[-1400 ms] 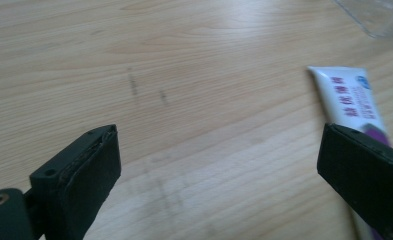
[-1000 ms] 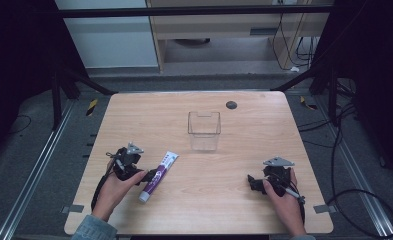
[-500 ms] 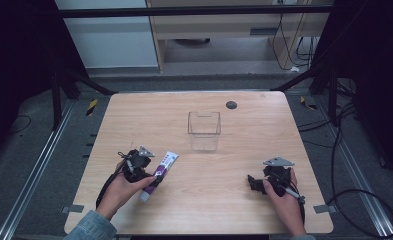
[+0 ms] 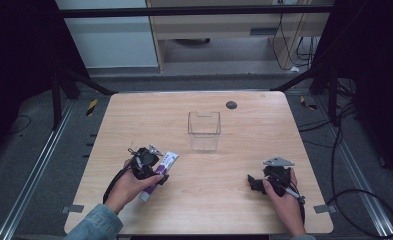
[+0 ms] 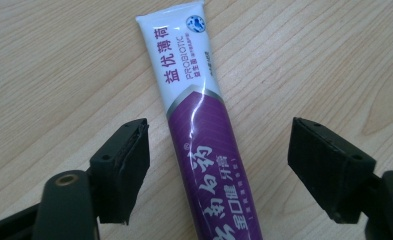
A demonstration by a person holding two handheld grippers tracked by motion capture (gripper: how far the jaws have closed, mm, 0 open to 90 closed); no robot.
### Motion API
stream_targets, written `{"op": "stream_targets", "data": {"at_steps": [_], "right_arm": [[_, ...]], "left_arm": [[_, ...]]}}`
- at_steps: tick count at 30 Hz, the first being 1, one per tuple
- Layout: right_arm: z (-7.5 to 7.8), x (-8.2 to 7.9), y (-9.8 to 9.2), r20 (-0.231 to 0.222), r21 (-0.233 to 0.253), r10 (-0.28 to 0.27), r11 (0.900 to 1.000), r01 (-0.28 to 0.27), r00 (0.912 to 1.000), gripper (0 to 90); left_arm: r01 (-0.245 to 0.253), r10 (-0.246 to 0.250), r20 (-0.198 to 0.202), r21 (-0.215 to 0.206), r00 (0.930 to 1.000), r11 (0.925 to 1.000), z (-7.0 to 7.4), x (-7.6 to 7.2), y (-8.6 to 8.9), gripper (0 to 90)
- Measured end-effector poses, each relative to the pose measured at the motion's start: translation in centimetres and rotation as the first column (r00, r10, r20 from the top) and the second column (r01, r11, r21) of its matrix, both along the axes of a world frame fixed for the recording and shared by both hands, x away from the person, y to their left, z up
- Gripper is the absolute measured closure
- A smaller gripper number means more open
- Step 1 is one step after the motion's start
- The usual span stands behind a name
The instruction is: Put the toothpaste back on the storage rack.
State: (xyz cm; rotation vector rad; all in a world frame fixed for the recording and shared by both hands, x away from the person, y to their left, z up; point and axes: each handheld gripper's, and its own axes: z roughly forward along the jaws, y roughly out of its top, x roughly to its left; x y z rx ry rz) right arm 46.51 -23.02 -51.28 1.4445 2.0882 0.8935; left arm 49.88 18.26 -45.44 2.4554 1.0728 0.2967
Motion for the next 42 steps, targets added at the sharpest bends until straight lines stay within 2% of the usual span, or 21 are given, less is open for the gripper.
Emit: {"op": "stream_targets", "data": {"at_steps": [7, 10, 22, 38, 42], "right_arm": [[0.0, 0.0, 0.0, 0.000, 0.000, 0.000, 1.000, 0.000, 1.0000, 0.3], [0.0, 0.0, 0.0, 0.000, 0.003, -0.001, 1.000, 0.001, 1.0000, 0.3], [0.0, 0.0, 0.0, 0.000, 0.001, 0.000, 1.000, 0.000, 1.0000, 0.3], [0.0, 0.0, 0.0, 0.000, 0.000, -0.001, 1.000, 0.001, 1.0000, 0.3], [0.0, 0.0, 0.0, 0.000, 0.000, 0.000, 1.000, 0.000, 1.0000, 0.3]], "left_arm": [[0.010, -0.009, -0.021, 0.016, 0.9997, 0.9998, -0.4, 0.4, -0.5, 31.4], [0.019, -0.018, -0.028, 0.040, 0.9994, 0.9990, -0.7, 0.7, -0.7, 33.6], [-0.003, 0.005, -0.063, 0.045, 0.9980, 0.9990, -1.5, 1.9, -0.6, 41.8], [-0.010, 0.013, -0.071, 0.042, 0.9974, 0.9991, -1.7, 2.6, -0.7, 48.0], [-0.004, 0.007, -0.062, 0.055, 0.9981, 0.9985, -1.7, 2.6, -0.9, 48.9]]}}
